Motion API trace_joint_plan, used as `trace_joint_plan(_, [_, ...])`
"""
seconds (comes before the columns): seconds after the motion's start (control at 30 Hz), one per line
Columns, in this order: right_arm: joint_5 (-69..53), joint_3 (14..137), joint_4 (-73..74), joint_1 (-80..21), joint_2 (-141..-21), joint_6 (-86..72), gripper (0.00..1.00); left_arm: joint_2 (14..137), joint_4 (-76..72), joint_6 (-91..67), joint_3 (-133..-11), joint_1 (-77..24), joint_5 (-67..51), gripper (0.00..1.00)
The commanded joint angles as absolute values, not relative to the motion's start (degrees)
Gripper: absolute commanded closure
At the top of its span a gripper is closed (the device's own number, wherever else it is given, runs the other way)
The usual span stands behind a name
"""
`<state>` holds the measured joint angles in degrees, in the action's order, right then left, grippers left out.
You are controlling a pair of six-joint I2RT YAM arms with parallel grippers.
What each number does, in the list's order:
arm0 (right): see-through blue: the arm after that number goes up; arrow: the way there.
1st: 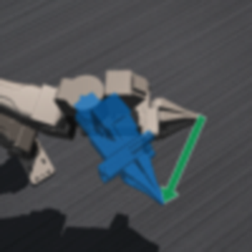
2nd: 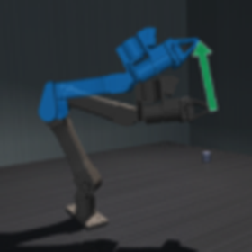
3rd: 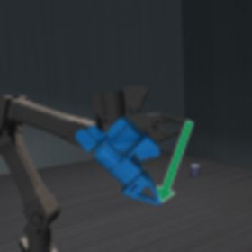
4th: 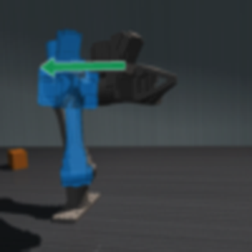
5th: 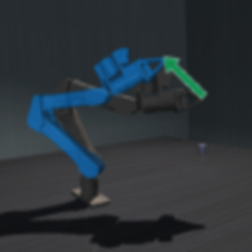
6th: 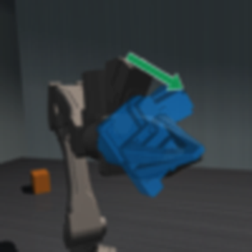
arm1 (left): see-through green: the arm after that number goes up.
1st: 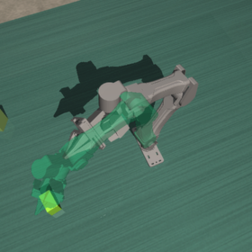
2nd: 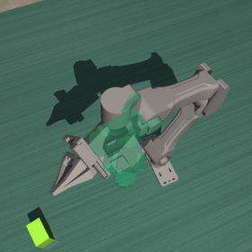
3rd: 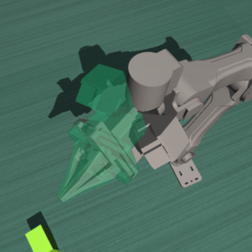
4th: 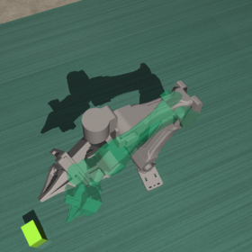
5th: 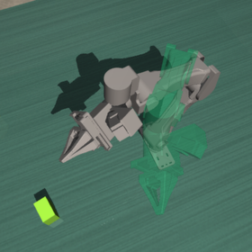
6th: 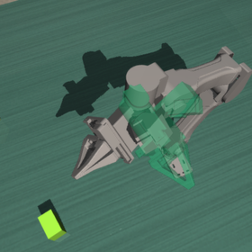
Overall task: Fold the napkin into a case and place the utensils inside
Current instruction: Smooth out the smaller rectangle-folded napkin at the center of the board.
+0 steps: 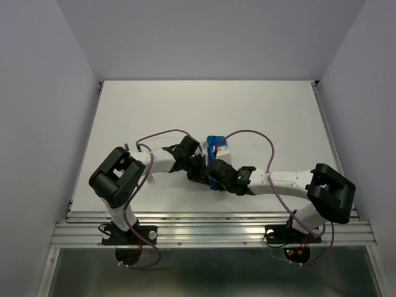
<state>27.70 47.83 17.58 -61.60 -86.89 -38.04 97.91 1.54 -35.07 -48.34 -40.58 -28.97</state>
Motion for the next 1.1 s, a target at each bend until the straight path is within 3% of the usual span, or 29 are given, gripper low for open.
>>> trace_joint_plan(0.0, [30.1,48.2,17.8,-62.2,-88.7,-39.4,0.59,98.3,0.4,-35.3,-47.8,-41.0,-30.2,1.00])
trace_joint_plan(0.23, [31.0,48.4,17.3,-62.8,-91.4,-39.9,0.64,98.7,-1.0,-35.5,-47.5,-41.2,-30.4,1.00])
trace_joint_plan(0.37, [31.6,48.3,17.1,-62.8,-91.0,-40.4,0.85,98.9,-1.6,-35.7,-47.1,-41.3,-30.8,1.00])
trace_joint_plan(0.53, [32.6,48.0,16.5,-62.8,-88.1,-40.9,0.99,99.4,-2.5,-35.9,-46.8,-41.4,-31.5,1.00])
trace_joint_plan(1.07, [33.1,50.7,15.4,-62.8,-88.2,-40.1,0.99,100.5,-3.8,-36.4,-46.9,-41.9,-32.1,1.00])
